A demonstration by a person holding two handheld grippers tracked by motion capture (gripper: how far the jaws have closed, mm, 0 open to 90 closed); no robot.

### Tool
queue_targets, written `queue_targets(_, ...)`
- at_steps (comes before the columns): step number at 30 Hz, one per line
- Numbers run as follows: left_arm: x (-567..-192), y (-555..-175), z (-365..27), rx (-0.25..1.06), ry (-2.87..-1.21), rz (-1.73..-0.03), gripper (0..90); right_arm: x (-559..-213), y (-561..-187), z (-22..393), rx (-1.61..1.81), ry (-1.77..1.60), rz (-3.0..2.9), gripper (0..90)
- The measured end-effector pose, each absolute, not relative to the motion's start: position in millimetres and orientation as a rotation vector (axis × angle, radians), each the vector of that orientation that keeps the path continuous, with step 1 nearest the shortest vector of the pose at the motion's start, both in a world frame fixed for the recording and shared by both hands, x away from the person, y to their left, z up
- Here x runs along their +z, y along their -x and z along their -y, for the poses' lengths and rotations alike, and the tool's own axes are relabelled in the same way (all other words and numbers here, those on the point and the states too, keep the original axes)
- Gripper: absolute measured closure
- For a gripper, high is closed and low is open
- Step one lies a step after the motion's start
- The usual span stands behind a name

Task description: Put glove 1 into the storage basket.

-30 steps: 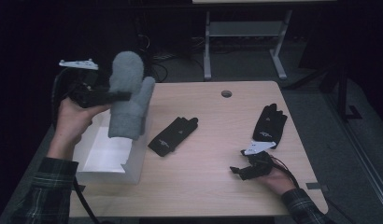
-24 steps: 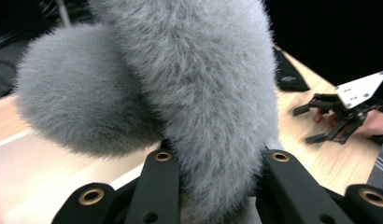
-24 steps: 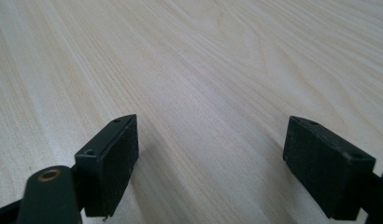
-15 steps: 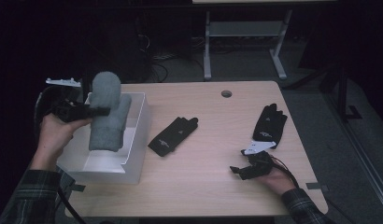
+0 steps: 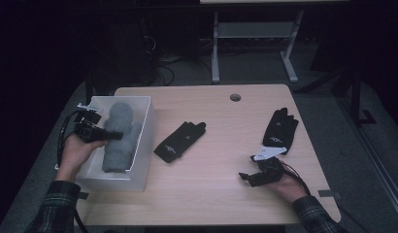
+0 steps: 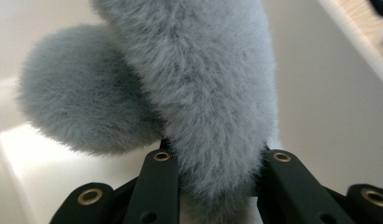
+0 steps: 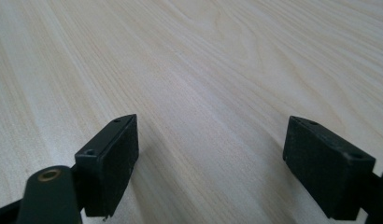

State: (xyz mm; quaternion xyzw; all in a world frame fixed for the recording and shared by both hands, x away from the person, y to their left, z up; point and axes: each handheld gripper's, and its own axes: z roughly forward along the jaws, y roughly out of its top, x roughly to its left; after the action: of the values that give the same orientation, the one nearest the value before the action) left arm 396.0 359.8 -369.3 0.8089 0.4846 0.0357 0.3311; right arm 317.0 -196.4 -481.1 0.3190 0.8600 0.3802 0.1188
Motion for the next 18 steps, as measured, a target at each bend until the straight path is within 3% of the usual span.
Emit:
queue_targets(13,-414,-410,-356,0.011,-2.196,-1.339,68.8,-481,-317,196,1.111,-0.935,-2.513,18.2)
queue_targets(17,-422,-411,-361,-0.025,-2.149,-1.372,61.2,-481,-317,196,1.111,-0.935,-2.513,18.2)
queue_targets(18,-421,-411,-362,-0.010,-2.145,-1.384,48.4,-481,-317,196,1.111,-0.935,-2.513,18.2)
